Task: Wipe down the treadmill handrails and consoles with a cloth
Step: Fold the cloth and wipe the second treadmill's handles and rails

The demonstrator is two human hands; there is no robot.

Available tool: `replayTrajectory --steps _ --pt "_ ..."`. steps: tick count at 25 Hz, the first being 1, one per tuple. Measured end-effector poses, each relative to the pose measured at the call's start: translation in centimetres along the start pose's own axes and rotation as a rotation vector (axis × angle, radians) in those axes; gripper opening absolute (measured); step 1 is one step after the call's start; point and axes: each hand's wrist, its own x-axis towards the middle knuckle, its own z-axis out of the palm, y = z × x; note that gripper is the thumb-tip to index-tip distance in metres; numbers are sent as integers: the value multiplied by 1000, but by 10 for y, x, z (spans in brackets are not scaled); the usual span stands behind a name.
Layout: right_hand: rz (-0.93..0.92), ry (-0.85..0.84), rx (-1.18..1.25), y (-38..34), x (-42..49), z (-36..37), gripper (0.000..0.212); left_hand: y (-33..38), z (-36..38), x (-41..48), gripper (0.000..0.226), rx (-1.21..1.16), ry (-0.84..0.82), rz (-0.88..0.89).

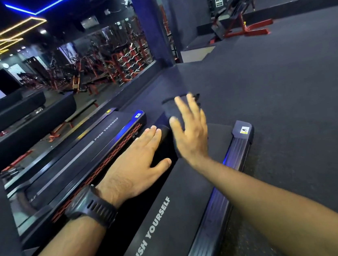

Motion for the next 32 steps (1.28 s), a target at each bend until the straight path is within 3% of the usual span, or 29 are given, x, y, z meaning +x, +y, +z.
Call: replayTrajectory --steps 2,3,6,7,10,11,14,15,19,23,29,32 --pt "322 42 97 -9 8 0 56 1 1 4 78 -8 2 -12" --pt "281 42 64 -16 -2 -1 56 1 1 6 78 -8 5 -10" --pt "-298 -75 -127 -9 -22 -9 52 1 1 14 74 10 23 14" --pt "-328 -74 -142 0 -4 -10 52 2 2 16 75 11 26 9" --pt "215 13 32 2 29 -4 54 4 2 18 77 7 2 -25" --pt "253 24 52 -2 23 -2 54 4 3 19 77 2 1 -26" --pt "-189 -62 -97 2 -9 -1 53 1 3 24 79 21 24 7" --pt "-185 -52 -72 7 1 -2 53 1 3 25 77 24 16 11" --pt "291 44 130 3 30 -2 57 0 4 31 71 -21 -13 3" --pt "512 -50 246 -4 -4 -23 49 14 4 56 57 -103 85 -17" --pt "387 114 438 -12 60 -59 36 56 7 118 39 -418 271 49" --pt "316 200 398 13 93 -76 50 77 0 159 45 -564 367 -16"
